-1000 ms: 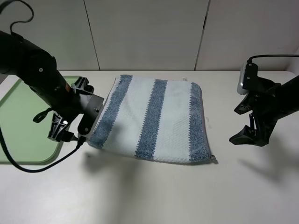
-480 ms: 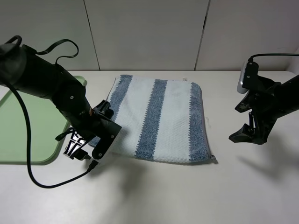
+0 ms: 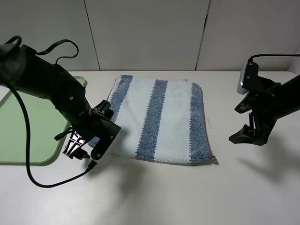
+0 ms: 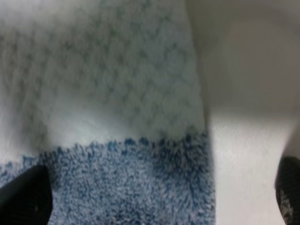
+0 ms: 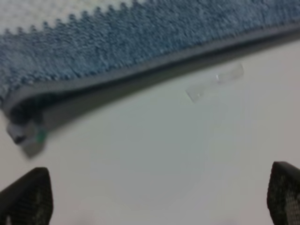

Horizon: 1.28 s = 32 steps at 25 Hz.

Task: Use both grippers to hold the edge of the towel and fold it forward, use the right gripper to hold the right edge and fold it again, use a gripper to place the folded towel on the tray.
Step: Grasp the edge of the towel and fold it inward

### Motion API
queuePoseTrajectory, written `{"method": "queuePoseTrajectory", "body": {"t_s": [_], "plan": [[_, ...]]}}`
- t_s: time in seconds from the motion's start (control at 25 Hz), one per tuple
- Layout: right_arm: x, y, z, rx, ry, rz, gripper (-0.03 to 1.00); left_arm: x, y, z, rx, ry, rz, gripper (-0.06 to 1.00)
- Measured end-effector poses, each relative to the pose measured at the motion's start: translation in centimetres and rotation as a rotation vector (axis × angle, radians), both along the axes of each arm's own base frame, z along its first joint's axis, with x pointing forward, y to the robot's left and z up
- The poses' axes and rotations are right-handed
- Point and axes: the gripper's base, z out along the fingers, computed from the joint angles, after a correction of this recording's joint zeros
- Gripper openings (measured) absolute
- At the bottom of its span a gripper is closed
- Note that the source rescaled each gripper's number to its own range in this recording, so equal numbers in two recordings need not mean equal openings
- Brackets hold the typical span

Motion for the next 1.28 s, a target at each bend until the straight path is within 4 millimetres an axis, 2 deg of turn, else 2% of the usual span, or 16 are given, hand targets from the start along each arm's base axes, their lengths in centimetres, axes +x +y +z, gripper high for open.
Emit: {"method": "queuePoseTrajectory", "body": {"t_s": [0.28,0.4,0.64,0.92,1.28], "plan": [[-1.0,6.4,0.1,-0.038,-0.086,0.241,1.0,0.1,0.1,0.0,0.001,-0.001,0.005,0.94],[-0.9,7.6,0.1,-0.061,-0.146,0.262,1.0,0.1,0.2,0.0,-0.002,-0.001,0.019,0.94],[-0.9,7.8,-1.7,-0.079,-0.091,0.27,1.0,0.1,0.2,0.0,0.0,0.002,0.029,0.93],[-2.8,7.0,-4.7,-0.12,0.015,0.294,1.0,0.1,0.2,0.0,0.0,0.002,0.029,0.93],[-2.7,6.6,-5.0,-0.168,-0.047,0.3,1.0,0.1,0.2,0.0,-0.001,0.001,0.03,0.93]]}}
